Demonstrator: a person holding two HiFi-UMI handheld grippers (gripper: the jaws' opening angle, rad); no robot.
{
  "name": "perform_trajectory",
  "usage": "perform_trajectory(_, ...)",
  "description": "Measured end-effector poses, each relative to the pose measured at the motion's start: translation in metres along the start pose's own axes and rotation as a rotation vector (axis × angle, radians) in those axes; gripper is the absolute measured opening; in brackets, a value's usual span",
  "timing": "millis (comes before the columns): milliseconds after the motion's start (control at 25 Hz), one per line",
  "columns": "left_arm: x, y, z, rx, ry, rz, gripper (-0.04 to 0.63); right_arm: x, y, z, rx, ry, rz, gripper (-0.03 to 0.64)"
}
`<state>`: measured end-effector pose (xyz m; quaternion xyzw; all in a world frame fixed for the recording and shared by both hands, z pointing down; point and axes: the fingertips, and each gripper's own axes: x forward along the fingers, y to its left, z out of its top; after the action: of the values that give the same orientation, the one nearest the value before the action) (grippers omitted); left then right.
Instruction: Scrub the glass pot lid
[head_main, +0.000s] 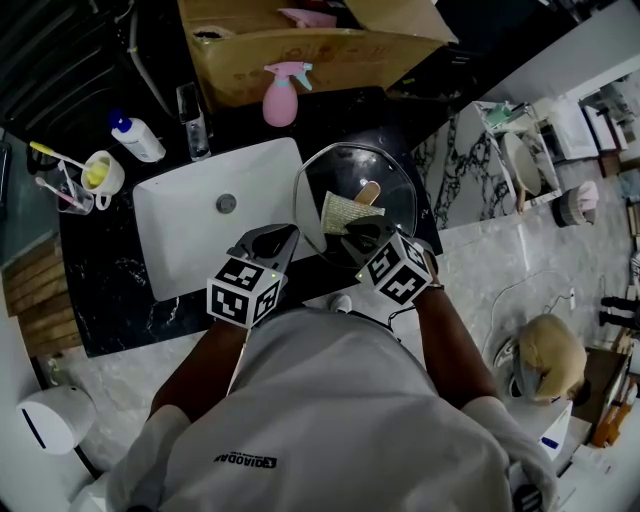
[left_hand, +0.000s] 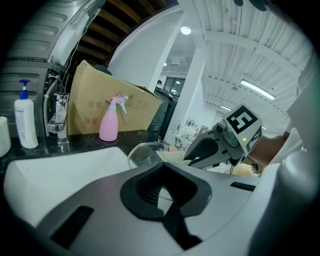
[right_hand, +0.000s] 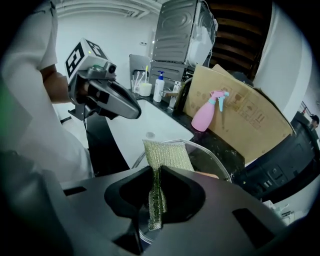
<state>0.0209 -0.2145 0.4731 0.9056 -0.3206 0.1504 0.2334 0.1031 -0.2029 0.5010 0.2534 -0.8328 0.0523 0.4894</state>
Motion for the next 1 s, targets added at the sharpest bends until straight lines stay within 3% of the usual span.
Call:
perform_trajectory(280,0.004,0.006,0.003,-0.012,-0.004,0.012,0.012,-0.017,0.012,0.033,0.090,-0.154,0.100,0.078)
perform_trajectory(400,0.003,0.009,0.007,-0.016,-0.013,0.024,0.012,-0.031,-0.010,0.052,0.148,-0.246,0.074,0.079)
perform_trajectory(520,0.000,0.015,0.005,-0.028,-0.016,0.043,0.012,-0.038,-0.049,0.062,0.193,-0.285,-0.006,0.079)
perform_trajectory(680,-0.008,0.023,0.004,-0.057,-0.026,0.066,0.012,-0.024,-0.113,0.053,0.238,-0.235,-0.119,0.080)
perform_trajectory(1000,-0.029,0.039,0.003,-0.140,-0.066,0.101,0.012,0.041,-0.180,0.007,0.451,-0.054,-0.119,0.080)
